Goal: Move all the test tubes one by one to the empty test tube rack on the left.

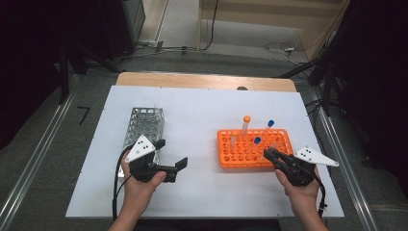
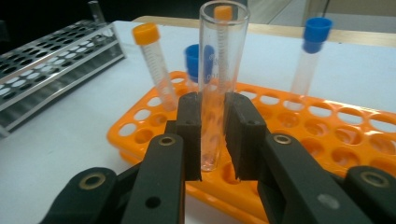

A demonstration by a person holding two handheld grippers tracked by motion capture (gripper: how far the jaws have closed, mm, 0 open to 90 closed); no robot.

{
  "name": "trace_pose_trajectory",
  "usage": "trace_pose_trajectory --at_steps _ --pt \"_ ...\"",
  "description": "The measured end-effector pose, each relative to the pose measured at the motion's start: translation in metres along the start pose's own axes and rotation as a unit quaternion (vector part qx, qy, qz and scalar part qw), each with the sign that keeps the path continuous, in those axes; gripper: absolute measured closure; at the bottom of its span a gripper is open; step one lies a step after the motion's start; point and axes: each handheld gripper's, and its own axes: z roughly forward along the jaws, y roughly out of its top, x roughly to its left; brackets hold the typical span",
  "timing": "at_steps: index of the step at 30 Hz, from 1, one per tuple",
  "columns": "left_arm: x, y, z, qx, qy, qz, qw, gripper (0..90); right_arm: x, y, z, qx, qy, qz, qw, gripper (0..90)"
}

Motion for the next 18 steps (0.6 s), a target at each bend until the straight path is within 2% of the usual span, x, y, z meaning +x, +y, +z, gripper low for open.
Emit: trace_pose_trajectory --at_steps 6,18 --pt "-0.003 0.0 0.002 0.004 -0.009 0.004 0.9999 0.0 0.012 0.001 0.002 0.004 0.023 -0.008 0.9997 73.7" --pt "-0.012 0.002 0.007 0.006 -0.026 0.005 0.9996 0.0 0.036 -0.001 0.019 0.019 0.06 -0.031 0.9975 73.8"
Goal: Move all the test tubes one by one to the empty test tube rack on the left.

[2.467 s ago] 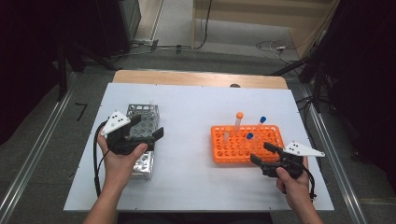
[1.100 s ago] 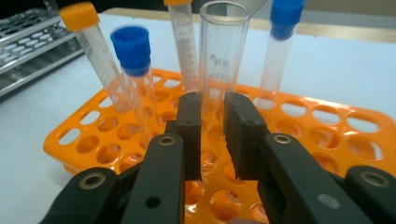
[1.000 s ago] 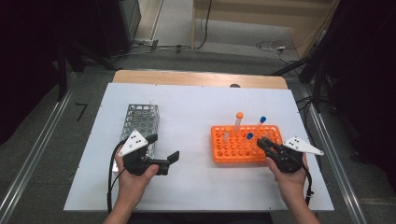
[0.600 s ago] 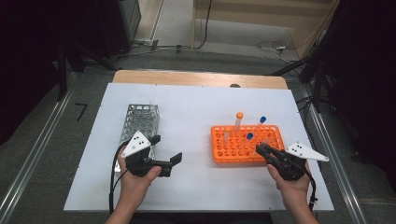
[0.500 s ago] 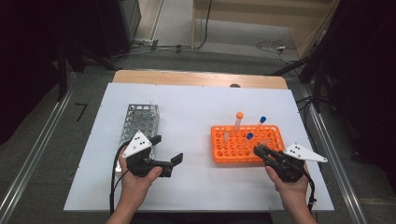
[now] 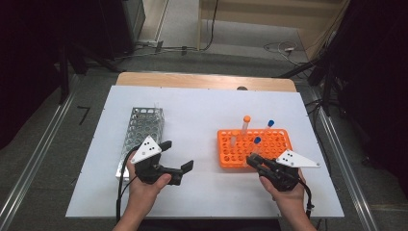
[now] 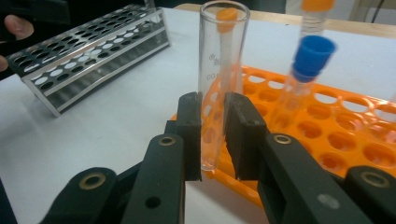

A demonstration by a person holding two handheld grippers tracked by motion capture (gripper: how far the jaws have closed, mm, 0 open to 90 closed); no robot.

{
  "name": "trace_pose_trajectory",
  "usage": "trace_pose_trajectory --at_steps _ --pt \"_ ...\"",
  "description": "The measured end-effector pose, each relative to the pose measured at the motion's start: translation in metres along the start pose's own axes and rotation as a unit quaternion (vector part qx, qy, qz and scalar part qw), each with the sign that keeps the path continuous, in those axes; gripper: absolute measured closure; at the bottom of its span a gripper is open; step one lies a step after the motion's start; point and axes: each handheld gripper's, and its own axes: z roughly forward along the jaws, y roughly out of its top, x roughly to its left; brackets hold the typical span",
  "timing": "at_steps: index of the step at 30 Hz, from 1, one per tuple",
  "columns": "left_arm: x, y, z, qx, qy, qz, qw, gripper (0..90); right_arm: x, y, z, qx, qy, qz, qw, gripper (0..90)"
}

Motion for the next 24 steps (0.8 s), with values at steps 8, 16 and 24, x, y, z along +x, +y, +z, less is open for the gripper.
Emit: trace_pose_trajectory --at_steps 8,16,24 --pt "-0.007 0.001 0.005 0.004 -0.01 0.004 0.9999 0.0 0.011 0.0 0.009 0.009 0.017 -0.013 0.9997 73.7" --pt "-0.014 0.001 0.011 0.007 -0.023 0.009 0.9997 0.9 0.021 -0.001 0.018 0.018 0.033 -0.025 0.999 73.8" --pt "-0.023 0.003 0.02 0.015 -0.046 0.016 0.9987 4.0 0.03 -0.001 0.025 0.027 0.043 -0.041 0.9979 73.8"
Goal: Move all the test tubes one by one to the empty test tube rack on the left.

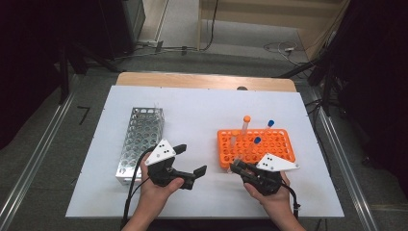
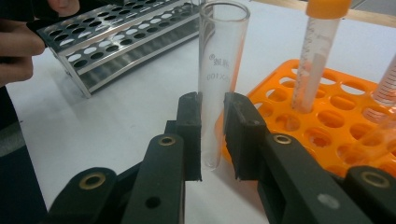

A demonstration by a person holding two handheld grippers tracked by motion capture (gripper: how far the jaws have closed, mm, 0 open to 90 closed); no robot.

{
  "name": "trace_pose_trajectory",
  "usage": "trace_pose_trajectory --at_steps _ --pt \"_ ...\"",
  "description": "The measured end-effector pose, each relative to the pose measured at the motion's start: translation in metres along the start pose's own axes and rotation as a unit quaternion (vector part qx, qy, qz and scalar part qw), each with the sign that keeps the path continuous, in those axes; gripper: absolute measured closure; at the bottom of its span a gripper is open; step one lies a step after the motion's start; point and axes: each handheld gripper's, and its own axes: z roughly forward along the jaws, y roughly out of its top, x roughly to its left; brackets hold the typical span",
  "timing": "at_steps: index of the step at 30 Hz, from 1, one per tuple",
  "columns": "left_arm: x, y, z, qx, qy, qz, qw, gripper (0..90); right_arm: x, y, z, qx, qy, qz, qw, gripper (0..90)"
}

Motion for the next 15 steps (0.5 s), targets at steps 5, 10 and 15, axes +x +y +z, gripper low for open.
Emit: trace_pose_trajectory --at_steps 5,10,15 --pt "-0.005 0.0 0.007 0.006 -0.017 0.001 0.9998 14.8 0.006 0.0 0.005 0.007 0.001 -0.016 0.9998 73.8" --pt "-0.013 0.001 0.015 0.013 -0.028 0.006 0.9995 25.3 0.011 0.001 0.009 0.011 0.006 -0.028 0.9995 73.8" --pt "-0.021 0.001 0.022 0.018 -0.036 0.015 0.9991 36.5 0.017 0.0 0.013 0.019 0.011 -0.039 0.999 73.8"
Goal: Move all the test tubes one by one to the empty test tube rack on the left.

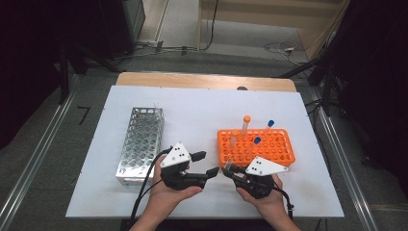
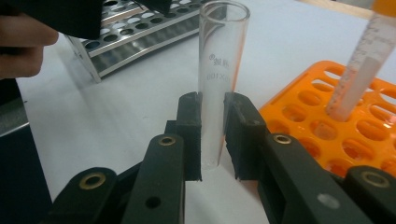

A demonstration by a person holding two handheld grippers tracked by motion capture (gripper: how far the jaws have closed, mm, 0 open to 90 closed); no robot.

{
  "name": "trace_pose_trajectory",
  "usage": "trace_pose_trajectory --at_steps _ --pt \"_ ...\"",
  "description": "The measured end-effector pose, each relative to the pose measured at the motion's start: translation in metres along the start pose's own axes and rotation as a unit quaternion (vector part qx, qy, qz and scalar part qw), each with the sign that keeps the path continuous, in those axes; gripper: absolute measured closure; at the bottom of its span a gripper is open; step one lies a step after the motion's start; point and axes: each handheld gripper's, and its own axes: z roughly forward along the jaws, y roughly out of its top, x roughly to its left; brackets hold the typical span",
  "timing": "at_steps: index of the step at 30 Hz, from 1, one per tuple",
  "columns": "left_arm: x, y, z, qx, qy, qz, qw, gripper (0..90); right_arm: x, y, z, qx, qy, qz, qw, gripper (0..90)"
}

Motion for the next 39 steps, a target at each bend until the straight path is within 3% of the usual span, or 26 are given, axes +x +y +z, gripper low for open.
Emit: trace_pose_trajectory --at_steps 6,14,19,29,39 --pt "-0.008 -0.001 0.008 0.006 -0.02 0.014 0.9997 54.2 0.006 0.001 0.004 0.006 0.011 -0.012 0.9999 73.9" --pt "-0.013 -0.002 0.015 0.01 -0.016 0.024 0.9995 63.2 0.014 0.003 0.006 0.007 0.034 -0.03 0.999 73.9" --pt "-0.014 -0.002 0.015 0.012 -0.025 0.027 0.9993 70.8 0.015 0.003 0.006 0.01 0.041 -0.03 0.9987 73.8" --pt "-0.014 -0.003 0.016 0.013 -0.025 0.027 0.9992 72.5 0.014 0.002 0.006 0.011 0.051 -0.025 0.9983 73.8" --pt "-0.015 -0.003 0.015 0.011 -0.017 0.044 0.9988 74.4 0.013 0.002 0.006 0.008 0.056 -0.025 0.9981 73.8"
